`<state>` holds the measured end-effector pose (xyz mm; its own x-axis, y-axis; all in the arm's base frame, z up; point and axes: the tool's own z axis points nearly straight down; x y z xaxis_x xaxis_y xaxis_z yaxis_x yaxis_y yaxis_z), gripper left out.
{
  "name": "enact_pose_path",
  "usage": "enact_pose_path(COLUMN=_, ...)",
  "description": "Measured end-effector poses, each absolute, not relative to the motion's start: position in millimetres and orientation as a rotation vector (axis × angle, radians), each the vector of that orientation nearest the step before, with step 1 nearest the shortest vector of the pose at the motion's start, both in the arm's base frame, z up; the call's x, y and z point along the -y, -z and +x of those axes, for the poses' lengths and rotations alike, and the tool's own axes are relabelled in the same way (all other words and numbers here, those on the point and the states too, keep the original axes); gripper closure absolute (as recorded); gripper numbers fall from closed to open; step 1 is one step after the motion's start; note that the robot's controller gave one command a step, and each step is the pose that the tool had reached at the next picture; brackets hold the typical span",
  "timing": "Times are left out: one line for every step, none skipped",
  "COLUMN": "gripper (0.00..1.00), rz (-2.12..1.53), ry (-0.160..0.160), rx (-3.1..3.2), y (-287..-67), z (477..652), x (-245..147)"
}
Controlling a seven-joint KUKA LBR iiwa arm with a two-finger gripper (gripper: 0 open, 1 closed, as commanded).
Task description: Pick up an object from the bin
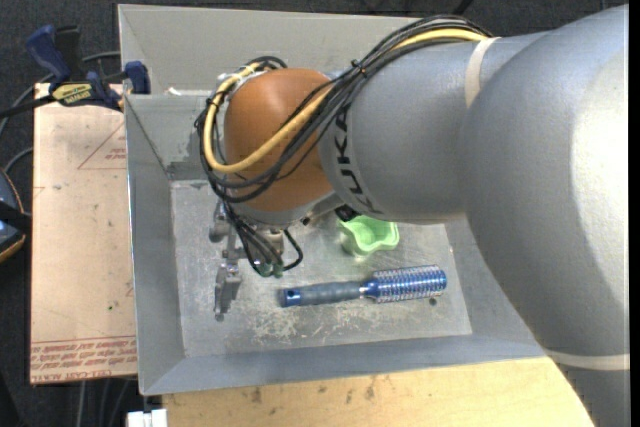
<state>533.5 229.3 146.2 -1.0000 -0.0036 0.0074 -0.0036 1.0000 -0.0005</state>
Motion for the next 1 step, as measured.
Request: enact_pose_path(gripper=0.0, rz=0.129, ry=-0.006, rx=3.136, y=-145.2, z=519.4, x=-117.8)
